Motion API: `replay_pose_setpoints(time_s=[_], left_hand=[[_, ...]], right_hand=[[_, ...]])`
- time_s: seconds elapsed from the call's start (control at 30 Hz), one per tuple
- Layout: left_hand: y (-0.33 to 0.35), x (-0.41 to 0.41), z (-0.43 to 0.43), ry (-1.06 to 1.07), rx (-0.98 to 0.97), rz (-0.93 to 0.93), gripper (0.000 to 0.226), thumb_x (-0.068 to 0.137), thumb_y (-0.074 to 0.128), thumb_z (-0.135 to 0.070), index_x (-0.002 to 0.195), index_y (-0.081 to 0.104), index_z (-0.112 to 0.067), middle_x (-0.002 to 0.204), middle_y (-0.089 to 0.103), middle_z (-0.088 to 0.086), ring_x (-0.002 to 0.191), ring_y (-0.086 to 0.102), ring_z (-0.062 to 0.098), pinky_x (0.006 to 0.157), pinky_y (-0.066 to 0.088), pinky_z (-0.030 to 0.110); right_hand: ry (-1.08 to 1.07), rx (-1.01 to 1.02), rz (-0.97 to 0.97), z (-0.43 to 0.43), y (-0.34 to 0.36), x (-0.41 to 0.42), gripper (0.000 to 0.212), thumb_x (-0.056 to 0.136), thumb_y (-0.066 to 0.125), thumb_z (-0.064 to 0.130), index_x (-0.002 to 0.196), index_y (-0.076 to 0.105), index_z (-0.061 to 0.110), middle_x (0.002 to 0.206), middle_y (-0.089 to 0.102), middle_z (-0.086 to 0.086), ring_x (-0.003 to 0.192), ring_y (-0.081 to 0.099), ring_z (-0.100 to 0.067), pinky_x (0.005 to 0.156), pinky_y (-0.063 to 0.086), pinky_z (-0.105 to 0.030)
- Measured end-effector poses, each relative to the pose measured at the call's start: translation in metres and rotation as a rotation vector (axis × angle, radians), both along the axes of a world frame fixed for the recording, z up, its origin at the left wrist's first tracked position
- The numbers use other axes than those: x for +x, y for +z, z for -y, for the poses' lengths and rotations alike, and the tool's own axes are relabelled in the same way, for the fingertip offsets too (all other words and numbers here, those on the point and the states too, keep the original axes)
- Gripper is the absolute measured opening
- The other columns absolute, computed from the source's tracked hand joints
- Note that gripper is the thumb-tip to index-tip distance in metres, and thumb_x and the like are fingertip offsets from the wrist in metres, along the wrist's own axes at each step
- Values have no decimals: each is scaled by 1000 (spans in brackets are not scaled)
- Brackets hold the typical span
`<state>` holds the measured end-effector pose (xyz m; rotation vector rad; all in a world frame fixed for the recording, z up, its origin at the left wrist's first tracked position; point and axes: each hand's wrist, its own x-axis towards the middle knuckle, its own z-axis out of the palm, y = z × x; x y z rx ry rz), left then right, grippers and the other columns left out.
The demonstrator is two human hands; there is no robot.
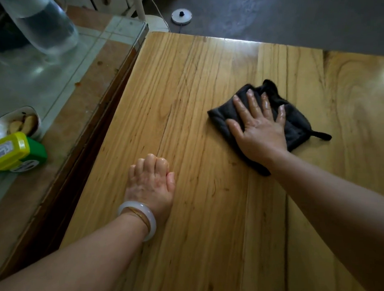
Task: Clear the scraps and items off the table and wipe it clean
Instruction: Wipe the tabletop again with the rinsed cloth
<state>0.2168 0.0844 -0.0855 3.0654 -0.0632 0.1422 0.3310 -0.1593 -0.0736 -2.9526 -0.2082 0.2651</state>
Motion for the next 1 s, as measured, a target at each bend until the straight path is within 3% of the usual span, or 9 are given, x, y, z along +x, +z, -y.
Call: replay_pose_setpoints(time_s=[0.17,0.4,0.5,0.67,0.8,0.9,1.0], left_hand=[[0,0,-2,-21,-6,-10,21,84,29,-33,80,43,-18,82,38,4,73,36,21,66,38,39],[4,2,0,-29,-8,-61,25,83,25,-36,80,42,-18,83,37,5,74,36,22,68,35,41],[10,6,3,15,-43,-79,22,82,30,-36,77,42,-19,82,38,3,75,37,22,69,36,40],[19,31,69,-27,-96,-71,14,82,58,-26,79,48,-15,87,45,9,81,43,28,76,37,43],[19,62,135,-170,-31,-207,25,94,37,-39,104,46,-18,112,41,4,104,37,22,94,30,36],[16,69,151,-210,12,-234,24,95,27,-40,105,39,-22,108,34,0,100,33,17,93,29,32],[12,69,151,-212,9,-216,18,92,24,-39,94,34,-23,98,30,-1,90,30,16,89,31,32]], right_hand=[[238,-34,-36,16,7,-75,64,95,3,68,154,-4,45,164,-13,11,150,-21,-16,120,-4,-56],[559,-55,-96,81,13,-121,61,99,15,69,155,10,46,165,2,13,153,-9,-14,122,0,-53],[397,-75,-75,107,13,-109,63,96,10,72,154,9,47,165,2,13,152,-10,-12,122,2,-53],[-36,-44,-17,119,8,-81,68,89,-1,74,153,-2,48,164,-9,15,150,-16,-11,122,-6,-51],[-296,-40,-11,134,2,-48,70,90,2,72,154,-6,45,163,-15,15,150,-18,-12,121,-10,-52],[-433,-41,-27,144,-1,-23,66,96,10,67,155,-6,41,164,-16,11,151,-17,-15,120,-9,-55],[-518,-30,-15,151,-4,2,66,98,13,64,156,-3,40,165,-15,9,151,-14,-17,119,-9,-57]])
